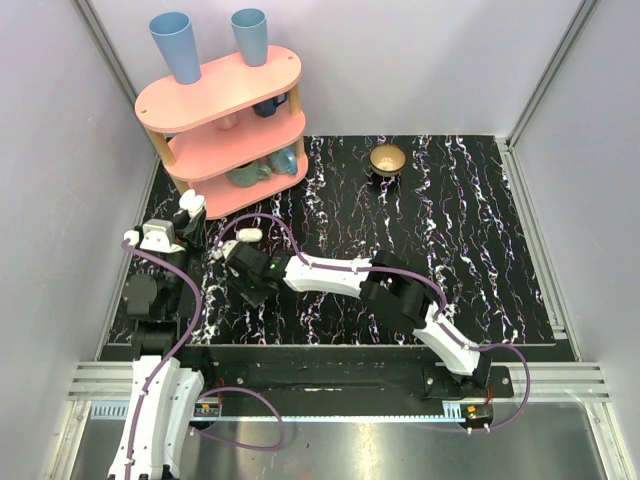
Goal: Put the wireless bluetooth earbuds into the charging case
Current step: Pick up the left earbud from the center of the board.
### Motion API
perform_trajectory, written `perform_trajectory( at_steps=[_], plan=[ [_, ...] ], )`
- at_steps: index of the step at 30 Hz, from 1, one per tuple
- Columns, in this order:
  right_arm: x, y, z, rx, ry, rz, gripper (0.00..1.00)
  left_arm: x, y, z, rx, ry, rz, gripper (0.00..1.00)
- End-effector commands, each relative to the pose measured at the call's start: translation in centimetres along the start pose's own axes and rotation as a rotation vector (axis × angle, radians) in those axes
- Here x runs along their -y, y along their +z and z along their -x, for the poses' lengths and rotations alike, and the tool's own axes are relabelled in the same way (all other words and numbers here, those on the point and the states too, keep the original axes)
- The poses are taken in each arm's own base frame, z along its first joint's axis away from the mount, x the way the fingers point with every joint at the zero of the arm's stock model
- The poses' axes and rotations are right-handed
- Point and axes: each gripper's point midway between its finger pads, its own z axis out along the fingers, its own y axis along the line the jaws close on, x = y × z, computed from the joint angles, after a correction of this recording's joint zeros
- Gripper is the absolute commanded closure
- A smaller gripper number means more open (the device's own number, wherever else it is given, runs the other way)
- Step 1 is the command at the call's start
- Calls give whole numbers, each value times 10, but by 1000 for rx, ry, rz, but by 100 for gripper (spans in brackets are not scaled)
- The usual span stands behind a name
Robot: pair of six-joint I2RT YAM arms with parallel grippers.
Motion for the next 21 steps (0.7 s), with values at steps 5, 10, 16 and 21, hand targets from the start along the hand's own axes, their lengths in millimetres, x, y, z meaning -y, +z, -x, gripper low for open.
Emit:
perform_trajectory(
  at_steps=[5, 10, 16, 21],
  plan=[
    [6, 6, -10, -53, 35, -31, 54, 1, 4, 37, 94, 24, 2, 100],
    [4, 9, -10, -60, 37, -30, 54, 1, 4, 35, 87, 21, -1, 100],
    [7, 9, -11, -64, 36, -41, 55, 0, 4, 34, 83, 25, 4, 100],
    [8, 11, -12, -71, 34, -42, 60, 1, 4, 33, 80, 25, -2, 100]
  ],
)
